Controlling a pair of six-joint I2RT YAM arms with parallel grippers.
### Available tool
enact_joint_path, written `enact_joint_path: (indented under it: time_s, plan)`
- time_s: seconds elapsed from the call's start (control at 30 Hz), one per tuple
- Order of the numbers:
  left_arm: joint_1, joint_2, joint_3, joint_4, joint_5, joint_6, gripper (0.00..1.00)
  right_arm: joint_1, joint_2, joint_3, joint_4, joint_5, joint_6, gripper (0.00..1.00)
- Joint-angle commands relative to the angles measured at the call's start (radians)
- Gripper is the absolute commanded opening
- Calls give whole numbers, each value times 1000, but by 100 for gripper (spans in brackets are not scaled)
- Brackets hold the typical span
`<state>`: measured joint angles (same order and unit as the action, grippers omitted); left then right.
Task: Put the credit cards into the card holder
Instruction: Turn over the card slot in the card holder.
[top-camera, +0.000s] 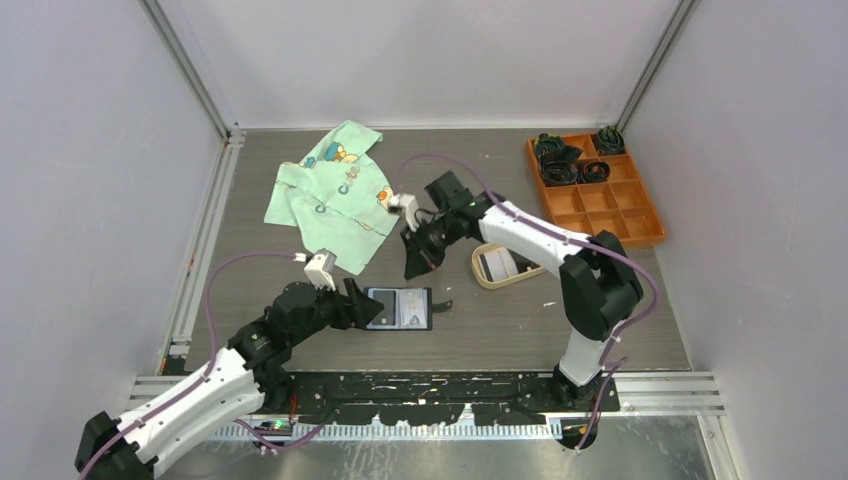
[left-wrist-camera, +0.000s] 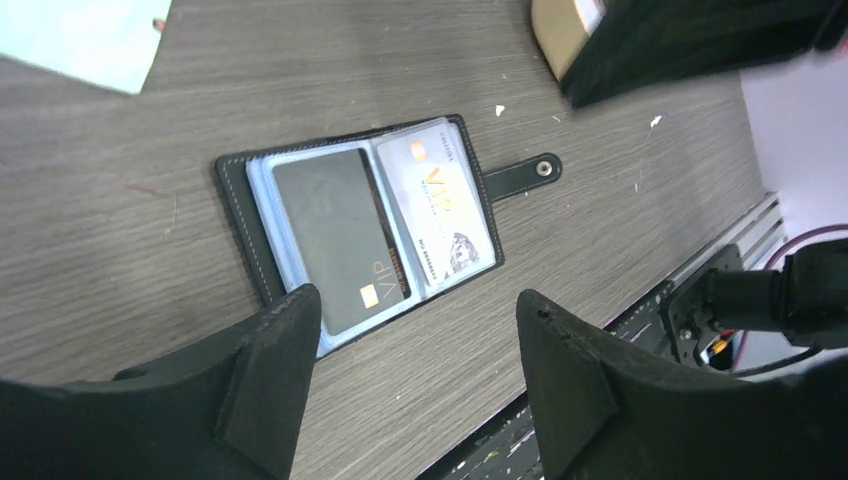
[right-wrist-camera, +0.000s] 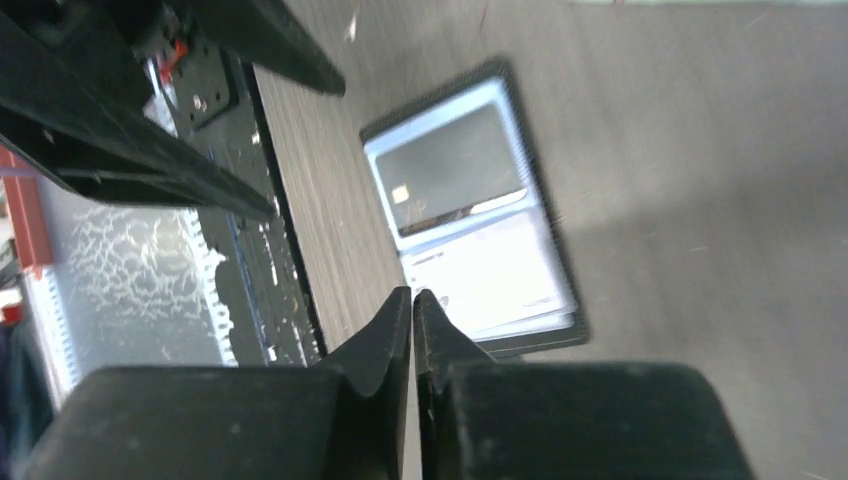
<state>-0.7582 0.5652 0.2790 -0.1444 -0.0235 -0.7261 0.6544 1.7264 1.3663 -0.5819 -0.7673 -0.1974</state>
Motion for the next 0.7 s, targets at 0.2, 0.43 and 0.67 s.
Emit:
enact_joint_path:
  time_s: [0.2, 0.43, 0.67]
  plan:
    - [168, 67, -84, 234, 273, -138, 57, 167, 171, 0, 78, 91, 181, 1]
    - [208, 151, -90, 278, 332, -144, 50, 183, 245, 33, 42, 141, 195, 1]
    - [232, 206, -87, 292, 345, -133, 49, 183, 293, 41, 31, 151, 195, 1]
